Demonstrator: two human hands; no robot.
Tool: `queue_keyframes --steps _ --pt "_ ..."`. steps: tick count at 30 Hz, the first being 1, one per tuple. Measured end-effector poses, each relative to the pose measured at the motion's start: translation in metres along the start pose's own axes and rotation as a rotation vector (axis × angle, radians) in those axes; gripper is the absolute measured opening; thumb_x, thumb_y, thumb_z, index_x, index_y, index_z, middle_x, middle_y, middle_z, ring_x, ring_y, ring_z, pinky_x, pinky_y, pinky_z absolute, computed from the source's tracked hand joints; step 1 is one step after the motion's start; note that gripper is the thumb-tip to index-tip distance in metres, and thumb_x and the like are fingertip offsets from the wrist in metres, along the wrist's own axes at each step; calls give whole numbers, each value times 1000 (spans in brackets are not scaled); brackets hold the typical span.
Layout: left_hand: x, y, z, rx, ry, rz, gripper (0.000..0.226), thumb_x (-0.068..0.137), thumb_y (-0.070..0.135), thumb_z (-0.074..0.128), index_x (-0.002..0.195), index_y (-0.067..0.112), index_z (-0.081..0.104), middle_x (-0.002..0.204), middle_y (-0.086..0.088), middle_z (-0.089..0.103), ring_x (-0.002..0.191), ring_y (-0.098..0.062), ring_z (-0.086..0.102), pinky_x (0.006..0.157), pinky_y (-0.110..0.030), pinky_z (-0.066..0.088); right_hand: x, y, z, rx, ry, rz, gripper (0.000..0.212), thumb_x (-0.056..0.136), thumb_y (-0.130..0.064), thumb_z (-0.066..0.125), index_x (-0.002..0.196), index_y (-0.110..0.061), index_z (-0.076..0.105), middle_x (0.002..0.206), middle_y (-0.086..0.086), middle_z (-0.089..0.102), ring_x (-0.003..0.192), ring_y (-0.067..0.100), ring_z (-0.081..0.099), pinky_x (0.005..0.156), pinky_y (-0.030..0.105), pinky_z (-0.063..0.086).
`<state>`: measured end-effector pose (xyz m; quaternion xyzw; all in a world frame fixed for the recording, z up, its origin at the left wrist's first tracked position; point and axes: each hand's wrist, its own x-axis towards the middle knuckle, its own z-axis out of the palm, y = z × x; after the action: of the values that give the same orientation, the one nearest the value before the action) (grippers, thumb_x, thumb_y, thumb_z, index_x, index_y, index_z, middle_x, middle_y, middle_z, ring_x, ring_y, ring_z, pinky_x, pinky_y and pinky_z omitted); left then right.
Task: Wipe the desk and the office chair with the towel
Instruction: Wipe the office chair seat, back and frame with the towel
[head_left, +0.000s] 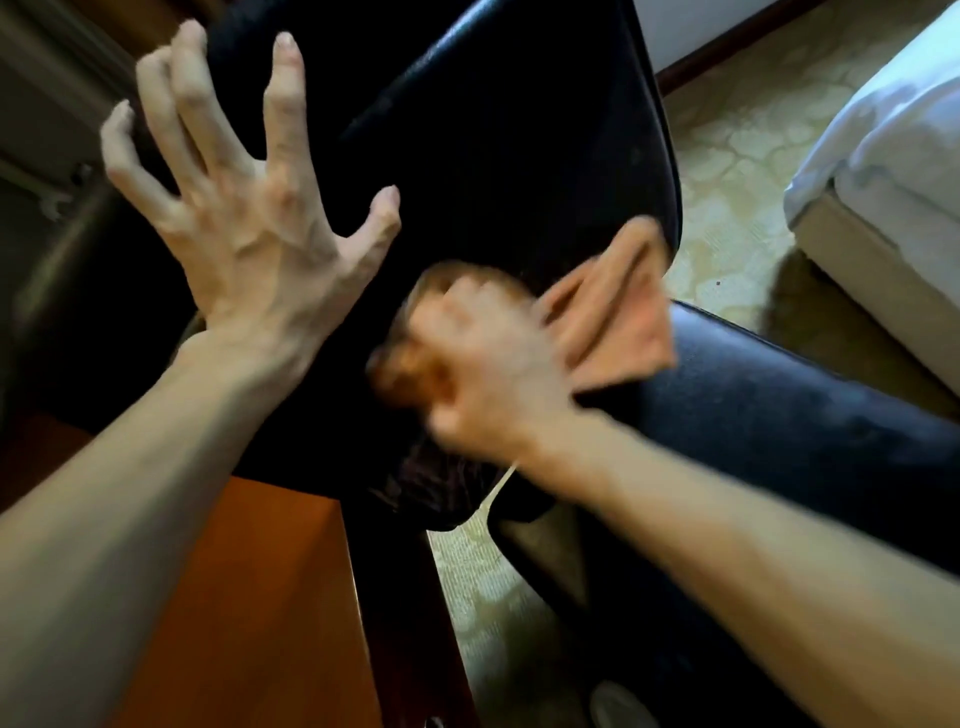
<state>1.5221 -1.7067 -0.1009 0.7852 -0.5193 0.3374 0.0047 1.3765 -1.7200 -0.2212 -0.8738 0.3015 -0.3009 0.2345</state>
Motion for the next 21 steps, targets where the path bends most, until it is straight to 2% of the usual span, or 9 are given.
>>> queue_keyframes --steps 2,3,6,9,12,14,17,19,21 --pt "-2 0 -1 -17 18 5 87 89 69 45 160 26 21 166 -23 19 155 -44 17 122 -61 13 -34 -38 18 72 -265 -241 51 66 -38 80 114 -26 66 117 8 60 105 31 56 77 43 54" --pt "-2 0 0 -24 29 11 86 89 69 46 160 25 23 166 -24 20 154 -44 18 122 -61 14 -41 -45 21 72 -340 -307 49 69 -39 78 116 -29 65 120 6 60 106 29 56 77 42 55" --pt "-4 -1 1 1 49 17 85 89 67 46 160 25 25 165 -24 22 154 -43 21 122 -61 16 -34 -39 13 33 -355 -378 47 74 -44 75 119 -31 65 122 3 61 109 27 59 79 42 56" --pt "-3 1 0 11 44 5 86 89 68 43 161 26 24 166 -22 20 154 -41 20 122 -59 15 -3 -14 -21 40 -59 -180 41 76 -47 75 112 -29 67 113 5 62 104 31 62 73 43 58" --pt "-2 1 -1 30 35 1 87 89 69 41 162 26 23 166 -23 20 155 -42 19 122 -60 15 44 30 -57 -22 284 135 41 76 -47 62 113 -30 64 116 3 62 107 31 62 79 48 56" --pt "-1 1 0 39 34 -3 86 89 70 39 162 26 23 166 -24 20 155 -42 19 123 -60 15 69 54 -72 -1 382 352 41 75 -43 58 114 -32 62 118 -1 61 111 28 61 86 45 52" --pt "-2 3 2 58 42 -16 86 88 70 38 162 27 24 166 -24 21 155 -42 18 123 -59 14 66 42 -43 24 323 486 47 72 -42 56 118 -31 61 119 2 60 113 31 60 90 47 48" --pt "-2 4 4 72 44 -32 86 88 70 38 161 26 25 165 -25 23 155 -42 19 124 -59 14 34 2 -3 43 254 400 48 68 -41 59 113 -24 62 111 8 60 103 36 61 80 48 51" --pt "-3 4 5 83 46 -39 87 88 72 38 161 26 27 164 -25 24 155 -42 20 124 -59 14 -7 -44 28 120 128 273 49 62 -39 71 106 -19 62 103 11 58 93 36 59 68 45 52"
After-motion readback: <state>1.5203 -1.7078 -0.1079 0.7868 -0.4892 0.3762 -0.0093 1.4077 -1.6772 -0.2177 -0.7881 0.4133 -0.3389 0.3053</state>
